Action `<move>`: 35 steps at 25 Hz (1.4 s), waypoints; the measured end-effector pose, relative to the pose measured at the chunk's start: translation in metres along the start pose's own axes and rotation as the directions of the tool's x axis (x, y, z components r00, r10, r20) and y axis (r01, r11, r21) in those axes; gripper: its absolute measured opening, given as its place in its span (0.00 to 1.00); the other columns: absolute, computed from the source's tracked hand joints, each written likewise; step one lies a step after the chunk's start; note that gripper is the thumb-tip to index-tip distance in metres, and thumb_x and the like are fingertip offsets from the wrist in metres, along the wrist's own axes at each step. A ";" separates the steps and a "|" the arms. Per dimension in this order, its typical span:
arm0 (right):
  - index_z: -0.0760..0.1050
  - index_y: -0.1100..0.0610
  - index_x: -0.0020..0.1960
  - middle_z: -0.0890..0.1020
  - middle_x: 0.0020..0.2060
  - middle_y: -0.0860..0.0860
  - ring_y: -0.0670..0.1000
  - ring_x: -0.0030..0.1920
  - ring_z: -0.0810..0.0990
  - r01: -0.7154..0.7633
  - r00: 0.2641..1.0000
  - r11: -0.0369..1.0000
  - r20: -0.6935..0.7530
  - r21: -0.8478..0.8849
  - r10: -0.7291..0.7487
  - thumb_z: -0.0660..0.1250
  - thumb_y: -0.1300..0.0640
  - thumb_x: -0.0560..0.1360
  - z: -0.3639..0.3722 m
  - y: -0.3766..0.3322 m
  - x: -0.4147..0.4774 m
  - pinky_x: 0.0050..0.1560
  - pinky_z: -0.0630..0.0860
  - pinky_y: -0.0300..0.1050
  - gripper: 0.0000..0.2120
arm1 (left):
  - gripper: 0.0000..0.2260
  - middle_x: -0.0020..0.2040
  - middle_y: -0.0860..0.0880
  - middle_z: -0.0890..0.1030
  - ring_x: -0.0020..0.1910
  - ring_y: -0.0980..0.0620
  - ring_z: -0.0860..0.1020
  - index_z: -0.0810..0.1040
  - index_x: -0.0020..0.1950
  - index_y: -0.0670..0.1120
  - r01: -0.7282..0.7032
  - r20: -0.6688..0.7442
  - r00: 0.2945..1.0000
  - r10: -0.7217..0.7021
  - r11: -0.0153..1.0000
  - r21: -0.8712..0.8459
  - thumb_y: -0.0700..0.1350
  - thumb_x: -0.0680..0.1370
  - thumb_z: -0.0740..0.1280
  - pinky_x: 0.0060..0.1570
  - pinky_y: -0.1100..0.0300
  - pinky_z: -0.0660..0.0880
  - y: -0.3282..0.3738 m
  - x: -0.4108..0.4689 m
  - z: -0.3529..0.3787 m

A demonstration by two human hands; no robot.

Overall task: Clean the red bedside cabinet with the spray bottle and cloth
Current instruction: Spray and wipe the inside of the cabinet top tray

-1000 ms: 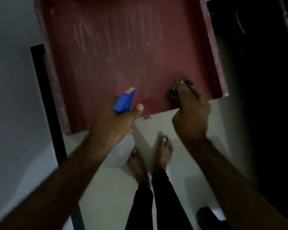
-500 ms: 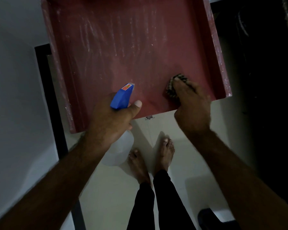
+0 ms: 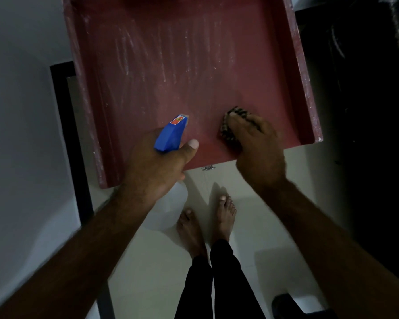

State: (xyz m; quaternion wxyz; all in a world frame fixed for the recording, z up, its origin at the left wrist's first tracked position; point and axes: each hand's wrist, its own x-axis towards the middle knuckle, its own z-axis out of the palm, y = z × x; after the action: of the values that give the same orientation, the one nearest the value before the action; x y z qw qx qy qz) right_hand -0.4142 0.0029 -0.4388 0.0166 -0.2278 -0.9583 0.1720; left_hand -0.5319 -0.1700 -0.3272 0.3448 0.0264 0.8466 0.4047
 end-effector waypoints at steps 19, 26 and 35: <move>0.76 0.51 0.74 0.78 0.72 0.48 0.63 0.72 0.72 -0.021 0.997 1.000 -0.070 0.017 0.023 0.56 0.60 0.70 0.004 -0.026 0.014 0.58 0.71 0.60 0.33 | 0.18 0.39 0.39 0.77 0.33 0.50 0.80 0.76 0.53 0.36 0.026 0.007 1.000 -0.026 0.999 -0.022 0.50 0.77 0.72 0.24 0.74 0.70 0.017 0.015 -0.003; 0.75 0.52 0.74 0.80 0.69 0.49 0.61 0.70 0.74 0.004 0.997 0.999 -0.071 0.048 0.000 0.69 0.66 0.71 0.004 0.001 0.029 0.64 0.75 0.64 0.32 | 0.18 0.42 0.32 0.78 0.32 0.49 0.80 0.74 0.49 0.35 0.045 0.009 0.999 -0.045 0.998 -0.043 0.50 0.77 0.73 0.25 0.71 0.71 0.020 0.021 -0.004; 0.78 0.53 0.71 0.83 0.66 0.50 0.65 0.66 0.76 0.138 0.989 0.987 -0.070 0.083 -0.132 0.67 0.62 0.68 0.014 -0.032 0.035 0.58 0.74 0.62 0.30 | 0.18 0.45 0.29 0.78 0.33 0.47 0.77 0.75 0.51 0.34 0.042 0.007 0.999 -0.042 0.998 -0.050 0.48 0.77 0.73 0.23 0.73 0.69 0.024 0.024 0.000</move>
State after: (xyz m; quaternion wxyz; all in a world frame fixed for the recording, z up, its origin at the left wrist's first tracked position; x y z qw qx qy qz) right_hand -0.4615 -0.0132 -0.4430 0.0688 -0.1667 -0.9620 0.2049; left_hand -0.5559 -0.1465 -0.3233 0.3564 0.0012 0.8354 0.4185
